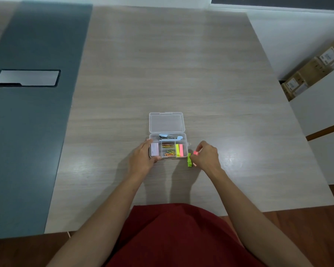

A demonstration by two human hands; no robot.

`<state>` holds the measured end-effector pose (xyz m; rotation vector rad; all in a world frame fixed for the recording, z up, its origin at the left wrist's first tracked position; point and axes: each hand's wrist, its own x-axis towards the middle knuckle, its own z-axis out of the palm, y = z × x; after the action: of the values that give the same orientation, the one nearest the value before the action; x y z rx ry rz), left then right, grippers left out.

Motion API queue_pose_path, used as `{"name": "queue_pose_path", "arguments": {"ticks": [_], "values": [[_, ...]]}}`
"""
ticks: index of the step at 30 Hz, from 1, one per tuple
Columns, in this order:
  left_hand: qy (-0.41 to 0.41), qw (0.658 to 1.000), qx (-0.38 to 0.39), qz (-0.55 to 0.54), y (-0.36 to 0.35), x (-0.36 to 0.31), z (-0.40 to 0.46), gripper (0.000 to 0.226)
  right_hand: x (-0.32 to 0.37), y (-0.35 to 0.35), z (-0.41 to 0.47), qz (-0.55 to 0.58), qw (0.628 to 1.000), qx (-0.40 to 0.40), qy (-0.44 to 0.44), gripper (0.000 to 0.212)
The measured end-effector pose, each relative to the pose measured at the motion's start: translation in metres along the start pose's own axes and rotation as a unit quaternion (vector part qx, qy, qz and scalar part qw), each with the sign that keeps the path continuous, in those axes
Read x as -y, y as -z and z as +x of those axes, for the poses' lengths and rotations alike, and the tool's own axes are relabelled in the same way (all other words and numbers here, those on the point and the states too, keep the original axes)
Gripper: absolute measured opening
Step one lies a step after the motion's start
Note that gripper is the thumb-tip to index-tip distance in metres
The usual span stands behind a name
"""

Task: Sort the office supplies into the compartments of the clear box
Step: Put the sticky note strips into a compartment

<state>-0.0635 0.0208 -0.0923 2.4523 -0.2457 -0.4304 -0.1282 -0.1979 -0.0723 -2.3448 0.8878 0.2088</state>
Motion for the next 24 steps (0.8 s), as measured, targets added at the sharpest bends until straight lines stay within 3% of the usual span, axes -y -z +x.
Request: {"name": "queue_pose_path", "arguments": {"ticks": [3, 6, 13, 19, 24], "values": [[0.001, 1.000, 0.001, -0.002, 0.000, 0.000, 0.000, 0.075, 0.003, -0.004, 0.004, -0.042, 0.998, 0.041, -0.002, 0.033], [0.003, 1.000, -0.002, -0.007, 0.000, 0.000, -0.001, 0.074, 0.001, -0.008, 0.006, -0.037, 0.999, 0.020, -0.022, 0.018], [0.005, 1.000, -0.004, -0.010, -0.001, 0.000, 0.000, 0.074, -0.010, -0.003, 0.007, -0.043, 0.998, 0.009, -0.049, 0.017], [0.008, 1.000, 0.000, -0.003, -0.002, 0.000, 0.000, 0.075, 0.002, 0.004, 0.009, 0.033, 0.999, -0.021, -0.013, 0.015], [0.005, 1.000, -0.003, -0.007, -0.001, 0.000, -0.001, 0.075, 0.039, 0.009, 0.007, 0.057, 0.995, -0.003, 0.078, 0.019]]}}
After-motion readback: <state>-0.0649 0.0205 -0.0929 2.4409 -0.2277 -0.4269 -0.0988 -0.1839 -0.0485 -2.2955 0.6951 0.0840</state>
